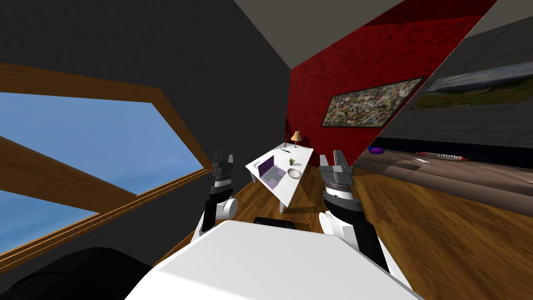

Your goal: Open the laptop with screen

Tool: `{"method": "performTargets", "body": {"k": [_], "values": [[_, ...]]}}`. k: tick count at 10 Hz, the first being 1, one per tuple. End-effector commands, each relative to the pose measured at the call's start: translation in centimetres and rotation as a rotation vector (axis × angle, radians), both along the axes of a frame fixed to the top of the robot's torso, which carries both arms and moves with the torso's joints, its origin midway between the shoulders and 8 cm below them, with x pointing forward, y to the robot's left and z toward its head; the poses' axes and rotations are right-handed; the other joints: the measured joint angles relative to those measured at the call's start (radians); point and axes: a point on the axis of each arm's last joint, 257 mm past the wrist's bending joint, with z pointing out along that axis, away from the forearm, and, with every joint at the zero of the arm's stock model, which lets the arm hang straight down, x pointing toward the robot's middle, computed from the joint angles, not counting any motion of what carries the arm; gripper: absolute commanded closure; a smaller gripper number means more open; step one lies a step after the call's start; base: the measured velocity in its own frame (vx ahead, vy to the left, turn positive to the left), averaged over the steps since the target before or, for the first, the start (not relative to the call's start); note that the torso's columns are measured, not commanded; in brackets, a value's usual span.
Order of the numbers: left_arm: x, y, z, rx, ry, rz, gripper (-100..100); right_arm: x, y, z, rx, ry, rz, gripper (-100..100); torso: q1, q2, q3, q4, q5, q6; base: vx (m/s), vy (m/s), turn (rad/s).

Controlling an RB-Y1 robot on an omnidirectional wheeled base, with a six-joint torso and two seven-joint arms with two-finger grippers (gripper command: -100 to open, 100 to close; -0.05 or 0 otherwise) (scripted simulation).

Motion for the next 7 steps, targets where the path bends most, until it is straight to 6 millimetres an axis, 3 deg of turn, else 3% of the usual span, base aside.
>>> {"method": "performTargets", "body": {"k": [1, 7], "values": [[0.00, 0.00, 0.00, 0.000, 0.000, 0.000, 0, 0.00, 0.00, 0.00, 0.000, 0.000, 0.000, 0, 0.000, 0.040, -0.082, 0.041, 0.000, 0.000, 0.000, 0.000, 0.000], [-0.01, 0.00, 0.01, 0.000, 0.000, 0.000, 0, -0.01, 0.00, 0.01, 0.000, 0.000, 0.000, 0, 0.000, 0.470, -0.939, 0.470, 0.000, 0.000, 0.000, 0.000, 0.000]]}}
